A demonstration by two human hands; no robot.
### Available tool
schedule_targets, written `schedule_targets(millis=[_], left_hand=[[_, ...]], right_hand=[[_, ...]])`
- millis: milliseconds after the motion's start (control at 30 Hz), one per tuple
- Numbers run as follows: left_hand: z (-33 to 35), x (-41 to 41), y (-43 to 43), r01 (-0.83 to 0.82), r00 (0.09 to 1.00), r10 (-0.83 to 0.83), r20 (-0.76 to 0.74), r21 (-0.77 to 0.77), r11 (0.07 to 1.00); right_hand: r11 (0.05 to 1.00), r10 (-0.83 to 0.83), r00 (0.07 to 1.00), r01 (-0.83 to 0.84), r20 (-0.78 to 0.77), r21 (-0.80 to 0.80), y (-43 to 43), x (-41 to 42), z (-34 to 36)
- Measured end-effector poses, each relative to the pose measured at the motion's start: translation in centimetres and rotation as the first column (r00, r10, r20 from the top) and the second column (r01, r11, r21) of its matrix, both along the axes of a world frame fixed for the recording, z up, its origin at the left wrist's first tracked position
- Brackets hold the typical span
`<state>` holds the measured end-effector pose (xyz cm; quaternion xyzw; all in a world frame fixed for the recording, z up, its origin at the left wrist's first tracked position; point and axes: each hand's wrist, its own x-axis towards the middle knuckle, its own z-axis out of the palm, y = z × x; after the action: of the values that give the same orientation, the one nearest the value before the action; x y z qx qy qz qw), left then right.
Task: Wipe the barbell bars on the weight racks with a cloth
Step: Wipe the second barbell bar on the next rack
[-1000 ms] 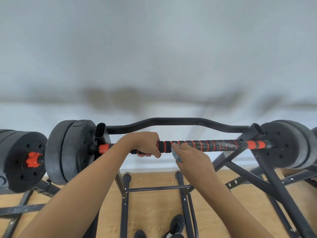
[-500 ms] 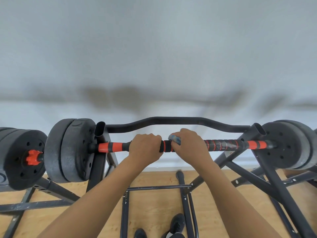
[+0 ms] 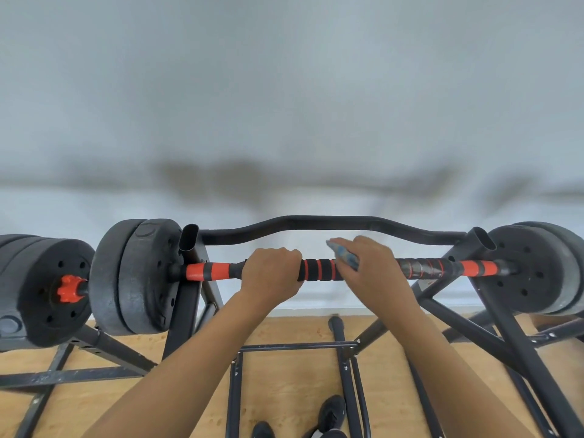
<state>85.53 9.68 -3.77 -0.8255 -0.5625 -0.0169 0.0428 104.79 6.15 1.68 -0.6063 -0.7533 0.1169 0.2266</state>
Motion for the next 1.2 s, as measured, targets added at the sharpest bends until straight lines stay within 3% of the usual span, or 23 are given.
schedule_targets(millis=[167,333,400,467,533,600,633,667,733,800,900,1000,1200], left_hand=[[-0.1,0.0,-0.2,-0.023,1.0,0.023,0.001,0.023,0.999],[0.5,0.1,0.7,-0.035,0.999,0.034,-0.025,-0.038,0.999],[1.0,0.1,1.6,-0.038,0.999,0.036,-0.016,-0.151,0.988],[1.8,0.1,2.7,-0.024,1.0,0.028,0.008,-0.359,0.933],[2.6,-0.2,3.9,0.018,0.994,0.049,0.094,-0.602,0.799],[3.3,-0.6,4.5,0.065,0.983,0.082,0.164,-0.727,0.684],[3.4,-0.7,4.4,0.067,0.986,0.061,0.152,-0.71,0.701],[3.3,-0.8,4.0,0.056,0.996,0.004,0.095,-0.622,0.781],[2.2,-0.8,2.5,0.041,0.996,-0.062,-0.067,-0.279,0.959],[0.7,-1.0,0.6,0.03,0.999,-0.031,-0.037,-0.046,0.999],[-1.6,-1.4,-0.3,0.029,1.0,-0.029,-0.008,0.091,0.995],[-1.1,-1.2,0.5,0.003,1.0,-0.004,0.011,0.08,0.997],[-0.2,-0.9,1.9,-0.012,1.0,0.014,0.014,-0.152,0.988]], right_hand=[[0.991,0.031,0.991,-0.013,0.133,-0.134,2.3,-4.4,-1.7],[0.998,0.037,0.992,-0.032,0.122,-0.047,0.0,-4.2,-3.2],[0.997,0.064,0.989,-0.057,0.13,-0.057,-1.1,-3.4,-3.6],[0.995,0.087,0.987,-0.079,0.135,-0.065,-2.3,-2.7,-3.7],[0.997,0.081,0.987,-0.08,0.139,-0.015,-2.7,-1.6,-3.4],[0.999,0.037,0.99,-0.041,0.135,0.026,-2.2,-0.3,-2.8],[0.999,0.011,0.992,-0.016,0.123,0.034,-1.9,0.2,-2.2],[0.999,-0.01,0.996,0.006,0.094,0.043,-1.4,0.4,-1.7],[0.998,-0.04,0.999,0.039,0.029,0.045,-0.2,0.4,-0.8],[0.998,-0.04,0.998,0.038,0.039,0.056,1.2,-0.5,-1.0],[0.998,0.046,0.989,-0.05,0.141,0.027,1.7,-3.1,-2.3],[0.996,0.052,0.979,-0.066,0.196,0.066,0.1,-4.7,-3.8],[0.984,0.017,0.977,-0.053,0.212,0.169,-2.4,-3.6,-5.4]])
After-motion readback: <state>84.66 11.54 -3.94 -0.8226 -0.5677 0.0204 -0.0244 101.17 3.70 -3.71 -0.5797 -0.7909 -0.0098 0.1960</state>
